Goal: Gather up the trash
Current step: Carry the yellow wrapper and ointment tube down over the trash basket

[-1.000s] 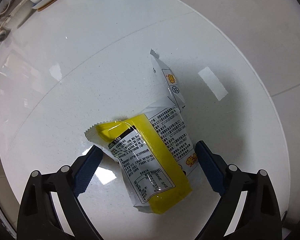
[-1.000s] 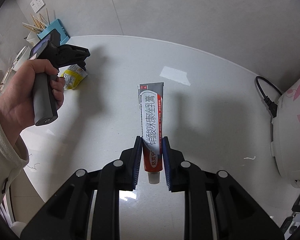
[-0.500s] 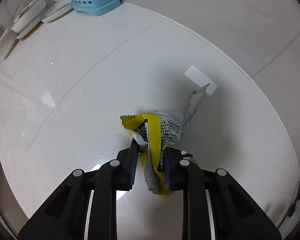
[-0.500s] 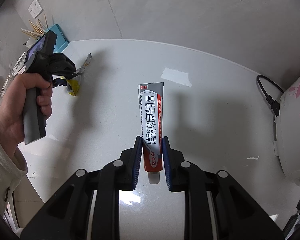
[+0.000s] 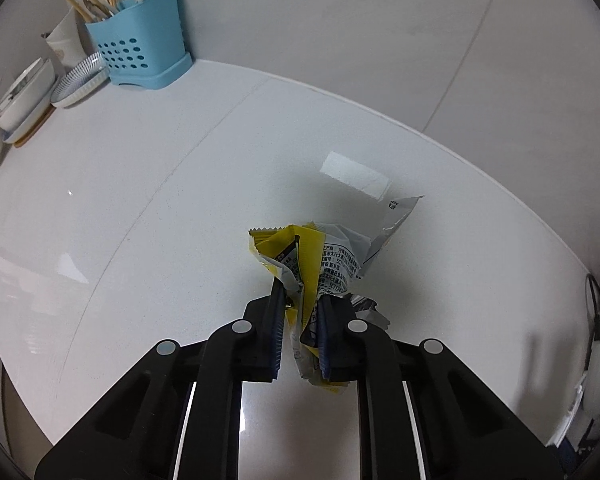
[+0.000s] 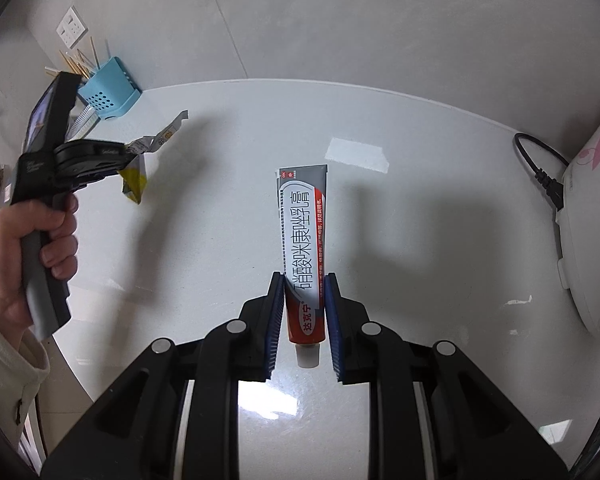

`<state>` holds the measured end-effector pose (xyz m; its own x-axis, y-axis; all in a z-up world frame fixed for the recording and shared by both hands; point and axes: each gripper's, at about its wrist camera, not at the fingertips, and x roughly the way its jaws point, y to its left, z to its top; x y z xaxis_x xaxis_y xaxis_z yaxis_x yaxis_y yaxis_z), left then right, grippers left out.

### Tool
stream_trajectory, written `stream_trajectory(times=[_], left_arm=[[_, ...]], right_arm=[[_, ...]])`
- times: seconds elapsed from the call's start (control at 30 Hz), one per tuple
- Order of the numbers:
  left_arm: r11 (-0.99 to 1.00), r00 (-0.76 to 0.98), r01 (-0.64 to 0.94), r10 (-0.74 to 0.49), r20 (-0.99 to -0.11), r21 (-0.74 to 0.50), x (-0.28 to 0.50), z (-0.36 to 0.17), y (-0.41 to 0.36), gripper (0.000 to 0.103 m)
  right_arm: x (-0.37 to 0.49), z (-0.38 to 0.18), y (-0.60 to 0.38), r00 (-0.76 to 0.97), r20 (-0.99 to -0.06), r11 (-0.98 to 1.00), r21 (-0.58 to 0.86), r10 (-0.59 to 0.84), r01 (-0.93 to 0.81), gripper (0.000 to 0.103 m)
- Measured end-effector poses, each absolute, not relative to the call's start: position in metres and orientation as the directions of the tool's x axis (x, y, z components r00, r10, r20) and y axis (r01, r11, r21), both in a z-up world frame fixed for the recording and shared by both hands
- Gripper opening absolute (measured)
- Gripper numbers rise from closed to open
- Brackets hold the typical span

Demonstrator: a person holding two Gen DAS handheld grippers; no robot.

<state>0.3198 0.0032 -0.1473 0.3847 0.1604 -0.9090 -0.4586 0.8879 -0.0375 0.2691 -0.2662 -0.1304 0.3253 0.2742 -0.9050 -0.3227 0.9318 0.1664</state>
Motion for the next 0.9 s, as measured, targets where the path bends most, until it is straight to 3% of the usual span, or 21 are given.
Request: stream_trajectory(times=[0.37,0.9], left_arm=[[0.935,0.468,-0.347,0.103,-0.878,-0.075,0.260,-0.093,-0.023,0.013],[0.970,0.542,-0.230,0.060,-0.838,-0.079,0.161,-0.044,0.001,0.013]], right_arm=[[0.251,-0.111,-0.267,0.398,-0.877,0.945,0.162,0.270,-0.285,0.019],[0.172,-0.067,-0.230,0.507,-0.833,0.968,0.123,0.221,-0.221,0.019]])
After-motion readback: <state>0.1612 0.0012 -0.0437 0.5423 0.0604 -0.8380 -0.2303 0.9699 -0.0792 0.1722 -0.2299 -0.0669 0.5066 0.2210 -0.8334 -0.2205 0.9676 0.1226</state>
